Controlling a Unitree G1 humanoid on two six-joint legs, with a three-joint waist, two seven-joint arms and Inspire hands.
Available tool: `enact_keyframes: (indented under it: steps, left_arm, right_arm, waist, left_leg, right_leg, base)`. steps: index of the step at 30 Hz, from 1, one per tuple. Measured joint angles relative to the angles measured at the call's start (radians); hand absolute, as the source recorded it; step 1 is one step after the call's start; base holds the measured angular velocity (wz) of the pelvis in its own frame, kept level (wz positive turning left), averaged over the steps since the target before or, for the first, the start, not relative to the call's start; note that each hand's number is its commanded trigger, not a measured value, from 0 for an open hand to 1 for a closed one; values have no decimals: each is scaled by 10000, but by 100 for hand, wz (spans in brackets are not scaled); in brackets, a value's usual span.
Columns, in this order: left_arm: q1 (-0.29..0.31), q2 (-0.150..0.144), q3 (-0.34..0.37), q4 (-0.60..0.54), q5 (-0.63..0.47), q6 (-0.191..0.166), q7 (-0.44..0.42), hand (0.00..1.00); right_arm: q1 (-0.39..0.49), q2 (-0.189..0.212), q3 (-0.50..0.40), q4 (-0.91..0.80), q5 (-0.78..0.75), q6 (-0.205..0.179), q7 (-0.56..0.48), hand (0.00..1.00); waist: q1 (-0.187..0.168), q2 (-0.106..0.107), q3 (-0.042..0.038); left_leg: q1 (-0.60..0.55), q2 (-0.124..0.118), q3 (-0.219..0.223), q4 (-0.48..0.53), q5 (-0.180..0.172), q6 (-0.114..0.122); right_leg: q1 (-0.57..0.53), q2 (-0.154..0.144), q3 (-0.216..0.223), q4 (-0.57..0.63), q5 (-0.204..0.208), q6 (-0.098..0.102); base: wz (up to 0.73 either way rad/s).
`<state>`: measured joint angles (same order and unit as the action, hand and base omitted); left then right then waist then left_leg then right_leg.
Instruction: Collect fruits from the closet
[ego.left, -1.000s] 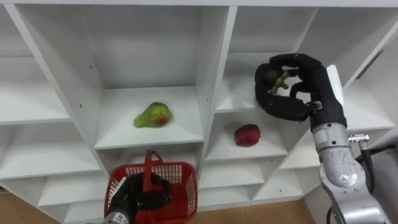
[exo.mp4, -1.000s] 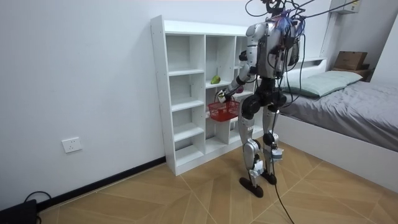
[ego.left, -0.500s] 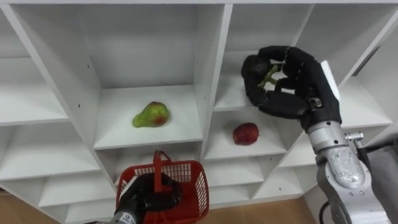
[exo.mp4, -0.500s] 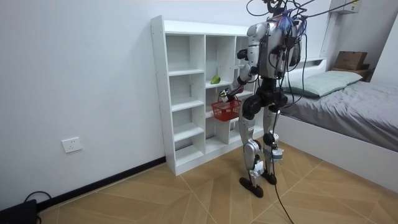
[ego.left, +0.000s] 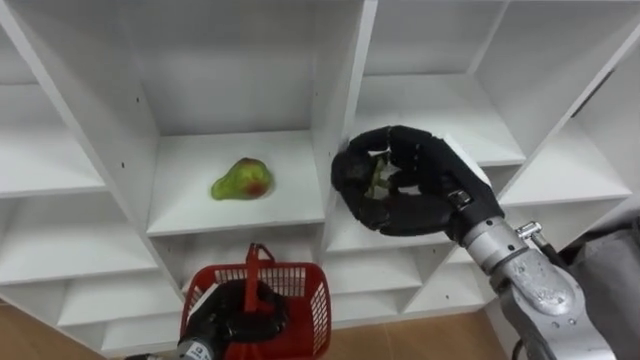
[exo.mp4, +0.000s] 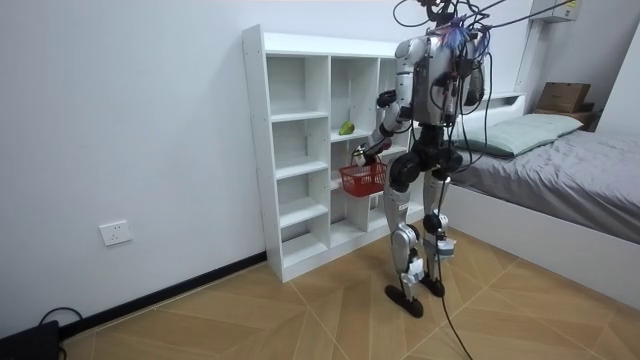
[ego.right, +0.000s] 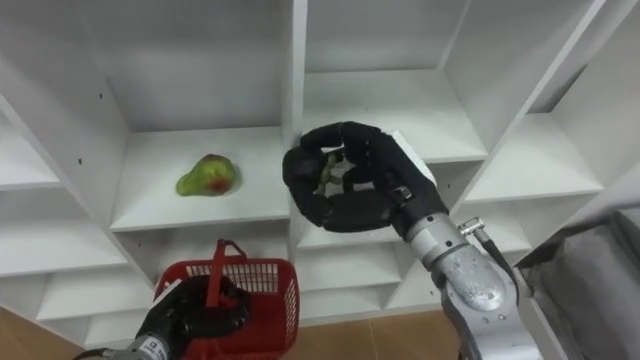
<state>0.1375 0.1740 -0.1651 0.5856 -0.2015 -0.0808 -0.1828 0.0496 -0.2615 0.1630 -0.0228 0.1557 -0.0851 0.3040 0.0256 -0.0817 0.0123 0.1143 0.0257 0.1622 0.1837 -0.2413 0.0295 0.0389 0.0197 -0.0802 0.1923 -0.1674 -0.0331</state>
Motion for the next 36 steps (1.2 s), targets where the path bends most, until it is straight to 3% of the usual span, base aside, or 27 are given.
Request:
enact_keyframes:
  steps: [4, 9, 19, 29, 36]
  left_arm:
    - [-17, 44, -1, -76, 3, 3, -71, 100]
    - [-13, 105, 28, -92, -4, 19, -279, 100]
    - [4, 141, -2, -190, 0, 191, -479, 100]
    - [28, 112, -62, -186, -15, 193, -470, 100]
    - [32, 85, -56, -189, -8, 192, -452, 100]
  right_arm:
    - [312, -212, 394, 117, -70, 365, 887, 100]
    - [439, -227, 508, 128, -267, 450, 1785, 100]
    - [558, -465, 506, 261, -1063, 941, 3278, 100]
    - [744, -465, 540, 900, -1264, 1015, 3384, 100]
    - [768, -260, 839, 1436, -1611, 992, 2819, 100]
  waist:
    - [122, -188, -23]
    - [187, -296, -76]
    - [251, -177, 1]
    - [624, -197, -15]
    - [653, -210, -48]
  left_leg:
    - [-187, -8, -5, 42, 0, 0]
    - [-176, -6, -9, 72, 0, 1]
    - [-164, 28, -11, 38, 0, -1]
    - [-176, 16, -29, 35, 0, -2]
    - [-169, 1, -177, 81, 0, 0]
  right_leg:
    - [-211, -23, -37, 138, 0, 1]
    - [-186, -26, -27, 134, 1, 0]
    - [-214, 9, -20, 168, 41, -49]
    - [-206, 6, -49, 157, 41, -48]
    - [-46, -23, -188, 111, 42, -47]
  base:
    - [0]
    - [0]
    - [0]
    - [0]
    - [6]
